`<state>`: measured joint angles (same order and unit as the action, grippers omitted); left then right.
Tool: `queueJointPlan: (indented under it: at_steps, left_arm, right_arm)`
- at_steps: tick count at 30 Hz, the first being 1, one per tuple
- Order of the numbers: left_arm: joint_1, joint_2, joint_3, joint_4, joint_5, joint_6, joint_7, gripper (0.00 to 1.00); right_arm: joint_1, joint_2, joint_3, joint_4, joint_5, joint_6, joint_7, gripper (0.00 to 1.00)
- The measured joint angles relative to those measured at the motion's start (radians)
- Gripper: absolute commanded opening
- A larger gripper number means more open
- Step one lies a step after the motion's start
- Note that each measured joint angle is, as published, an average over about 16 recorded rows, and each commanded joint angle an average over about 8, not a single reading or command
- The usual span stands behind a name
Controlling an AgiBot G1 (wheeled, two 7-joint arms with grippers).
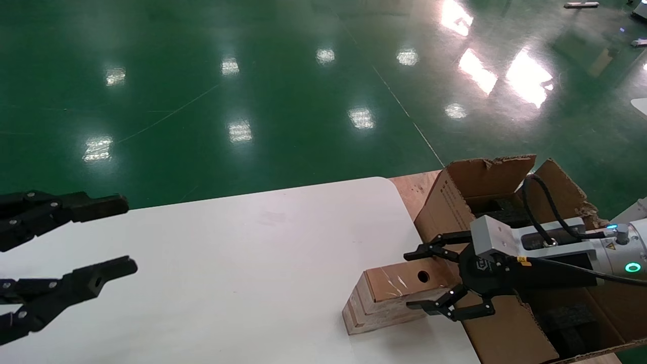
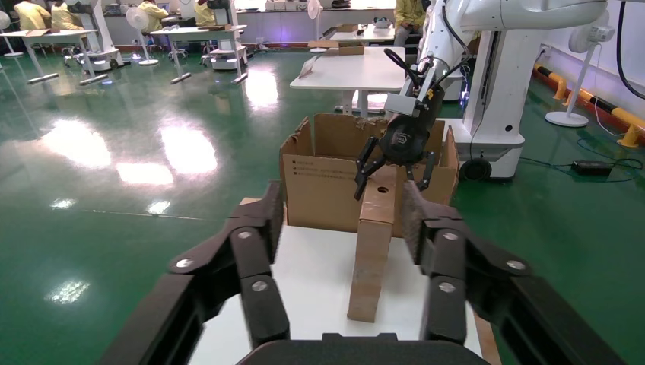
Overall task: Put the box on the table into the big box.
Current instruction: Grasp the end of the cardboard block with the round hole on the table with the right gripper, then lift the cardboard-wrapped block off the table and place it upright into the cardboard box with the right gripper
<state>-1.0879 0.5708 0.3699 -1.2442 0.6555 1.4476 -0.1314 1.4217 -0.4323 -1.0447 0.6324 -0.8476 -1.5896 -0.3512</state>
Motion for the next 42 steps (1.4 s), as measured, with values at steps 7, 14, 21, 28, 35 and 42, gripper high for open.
queueJointPlan:
  at_steps: [7, 14, 21, 28, 35, 42]
  left_arm:
    - [0.0, 0.0, 0.0, 0.0, 0.0, 0.0, 0.0, 0.0]
    - [0.0, 0.0, 0.0, 0.0, 0.0, 0.0, 0.0, 0.0]
    - [0.0, 0.0, 0.0, 0.0, 0.0, 0.0, 0.0, 0.0]
    - [0.0, 0.0, 0.0, 0.0, 0.0, 0.0, 0.0, 0.0]
    - [0.0, 0.0, 0.0, 0.0, 0.0, 0.0, 0.0, 0.0]
    - [0.0, 0.0, 0.0, 0.0, 0.0, 0.0, 0.0, 0.0]
  right_arm:
    - [-0.001, 0.0, 0.0, 0.001, 0.0, 0.001, 0.0, 0.0]
    - [0.0, 0.004, 0.001, 0.035, 0.024, 0.006, 0.019, 0.0]
    - [0.028, 0.036, 0.015, 0.137, 0.096, 0.018, 0.107, 0.0]
    - [0.133, 0.117, 0.066, 0.255, 0.165, 0.05, 0.27, 0.0]
    - [0.308, 0.232, 0.141, 0.309, 0.102, 0.092, 0.441, 0.0]
    - [0.442, 0.365, 0.189, 0.315, -0.067, 0.122, 0.578, 0.0]
